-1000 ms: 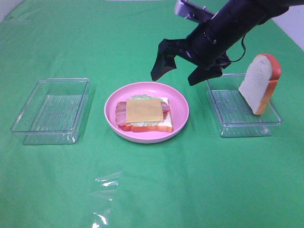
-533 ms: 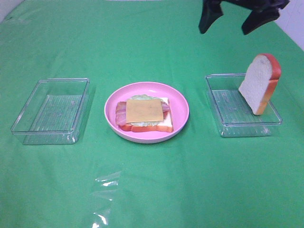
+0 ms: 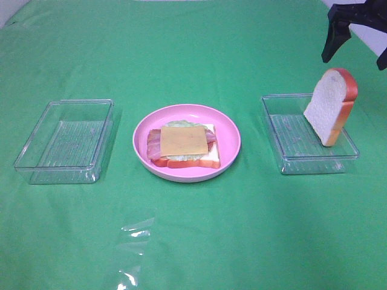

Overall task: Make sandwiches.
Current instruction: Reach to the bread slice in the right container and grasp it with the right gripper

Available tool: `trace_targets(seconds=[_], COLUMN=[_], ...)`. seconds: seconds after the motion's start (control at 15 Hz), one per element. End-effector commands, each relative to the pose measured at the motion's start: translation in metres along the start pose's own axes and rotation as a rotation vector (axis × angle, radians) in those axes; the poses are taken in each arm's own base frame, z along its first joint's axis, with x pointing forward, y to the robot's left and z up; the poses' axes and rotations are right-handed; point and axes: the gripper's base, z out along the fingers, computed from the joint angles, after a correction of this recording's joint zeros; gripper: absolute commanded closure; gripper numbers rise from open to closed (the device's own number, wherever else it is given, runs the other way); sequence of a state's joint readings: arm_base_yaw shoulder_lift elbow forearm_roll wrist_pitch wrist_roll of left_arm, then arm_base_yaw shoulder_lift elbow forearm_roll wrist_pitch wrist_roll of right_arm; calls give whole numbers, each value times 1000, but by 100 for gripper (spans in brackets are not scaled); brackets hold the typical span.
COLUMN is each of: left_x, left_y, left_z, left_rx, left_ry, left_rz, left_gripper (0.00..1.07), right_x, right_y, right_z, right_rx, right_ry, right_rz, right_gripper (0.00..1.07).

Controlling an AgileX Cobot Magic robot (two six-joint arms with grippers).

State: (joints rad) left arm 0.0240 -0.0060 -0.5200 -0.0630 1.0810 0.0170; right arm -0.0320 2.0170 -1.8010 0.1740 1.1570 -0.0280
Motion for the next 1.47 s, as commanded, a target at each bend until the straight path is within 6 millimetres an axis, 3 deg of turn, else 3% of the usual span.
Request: trace_targets(seconds=[0.07,0.4,0.67,0.8,0.93,1.0,1.47], left_x=[2,2,2,2,2,2,2], left_y=[-1,-1,-1,-1,-1,-1,-1], left_z=[-2,-2,-2,-2,-2,-2,-2], left_rx=[6,6,6,6,6,6,6], left_ry=[-17,-17,-17,-17,-17,-17,-17], left_rz=[-9,-9,-9,-9,-9,-9,-9], left_gripper=[6,6,6,6,6,6,6], right_x=[-4,-10,-10,-9,-8,-8,-4], right_y=[-5,-15,-19,-19,-19,-19,-19], right_z=[12,54,69,70,70,70,70], right_rx=[8,19,30,29,29,29,28], right_ry=[8,67,102,112,119,122,162], right_rz=[16,30,32,33,33,33,34], right_gripper=[9,9,10,18,34,52,54])
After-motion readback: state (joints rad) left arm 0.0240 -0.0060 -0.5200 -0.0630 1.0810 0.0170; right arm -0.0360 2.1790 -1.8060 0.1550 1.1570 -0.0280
